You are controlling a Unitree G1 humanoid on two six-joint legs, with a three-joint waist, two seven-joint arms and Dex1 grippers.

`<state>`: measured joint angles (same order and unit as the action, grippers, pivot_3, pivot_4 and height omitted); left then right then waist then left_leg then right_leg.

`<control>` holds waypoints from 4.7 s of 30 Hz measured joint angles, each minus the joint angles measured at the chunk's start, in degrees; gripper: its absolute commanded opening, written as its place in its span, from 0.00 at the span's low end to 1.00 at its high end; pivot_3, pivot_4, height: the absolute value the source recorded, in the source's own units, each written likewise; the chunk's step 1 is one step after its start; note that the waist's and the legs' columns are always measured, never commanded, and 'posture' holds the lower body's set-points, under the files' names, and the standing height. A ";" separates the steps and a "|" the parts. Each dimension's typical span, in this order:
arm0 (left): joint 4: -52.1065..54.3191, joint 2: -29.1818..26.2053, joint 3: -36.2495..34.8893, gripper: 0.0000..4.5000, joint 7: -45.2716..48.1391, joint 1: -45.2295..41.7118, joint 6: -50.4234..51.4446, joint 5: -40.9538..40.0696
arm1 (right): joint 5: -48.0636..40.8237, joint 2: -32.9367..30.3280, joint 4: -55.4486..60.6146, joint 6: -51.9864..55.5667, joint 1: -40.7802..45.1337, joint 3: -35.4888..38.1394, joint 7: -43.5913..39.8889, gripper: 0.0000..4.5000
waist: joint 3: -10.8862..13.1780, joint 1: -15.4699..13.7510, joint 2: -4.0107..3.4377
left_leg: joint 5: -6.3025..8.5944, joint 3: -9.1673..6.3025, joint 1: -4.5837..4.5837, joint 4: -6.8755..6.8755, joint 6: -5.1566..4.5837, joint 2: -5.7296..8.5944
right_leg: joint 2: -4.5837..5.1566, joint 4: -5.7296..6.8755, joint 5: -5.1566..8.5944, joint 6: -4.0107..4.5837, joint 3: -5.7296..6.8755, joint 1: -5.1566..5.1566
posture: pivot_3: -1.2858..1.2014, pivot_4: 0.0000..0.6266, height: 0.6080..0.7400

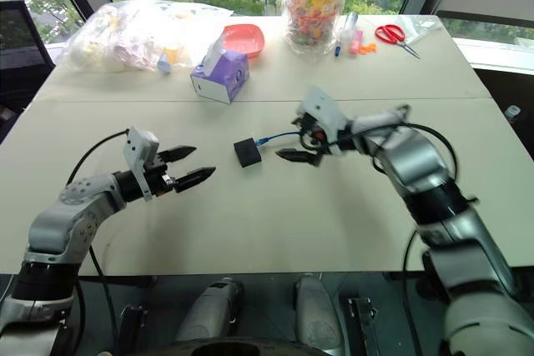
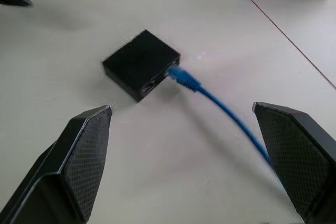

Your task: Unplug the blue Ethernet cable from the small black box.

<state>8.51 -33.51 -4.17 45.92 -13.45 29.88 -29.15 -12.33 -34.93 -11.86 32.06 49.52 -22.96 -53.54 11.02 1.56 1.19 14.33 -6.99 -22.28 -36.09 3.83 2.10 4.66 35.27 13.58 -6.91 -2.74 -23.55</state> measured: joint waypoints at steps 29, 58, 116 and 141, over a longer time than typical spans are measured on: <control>5.28 0.42 -3.97 1.00 -5.36 6.08 1.03 -0.34 | 22.74 24.10 -54.61 -28.78 21.34 -2.16 -3.73 0.01 | 0.01 2.02 -0.02 | -0.14 0.00 -0.10 0.03 0.23 0.02 | -0.04 0.90 -0.09 0.02 -0.10 -0.59 | 0.52 0.24 1.00; -11.32 -1.15 0.61 1.00 13.40 -21.79 21.31 -11.57 | 34.46 4.51 20.77 -39.74 -13.13 3.38 11.30 0.01 | 0.01 1.38 0.01 | -0.15 -0.02 -0.17 -0.03 0.23 0.03 | -0.03 0.87 -0.08 0.00 -0.10 -0.59 | 0.52 0.24 1.00; -4.88 -7.80 2.99 0.11 22.31 -20.20 22.58 -14.10 | -21.62 10.61 19.38 38.27 0.68 14.19 -0.85 0.57 | 0.02 1.01 0.01 | -0.13 -0.03 -0.21 -0.02 0.20 0.01 | -0.02 0.87 -0.08 0.01 -0.08 -0.64 | 0.52 0.24 1.00; -2.63 -8.71 3.13 0.11 23.63 -18.29 22.50 -14.09 | -24.89 7.27 19.42 38.30 0.68 12.51 -2.46 0.01 | 0.02 1.01 0.01 | -0.13 -0.03 -0.21 -0.02 0.20 0.01 | -0.02 0.86 -0.08 0.01 -0.08 -0.64 | 0.52 0.24 1.00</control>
<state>5.88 -42.22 -1.03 69.56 -31.74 52.38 -43.25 -37.22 -27.66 7.56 70.36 50.20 -10.45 -56.00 11.04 2.57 1.20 14.19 -7.02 -22.49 -36.11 4.02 2.11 4.64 36.13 13.50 -6.90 -2.82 -24.19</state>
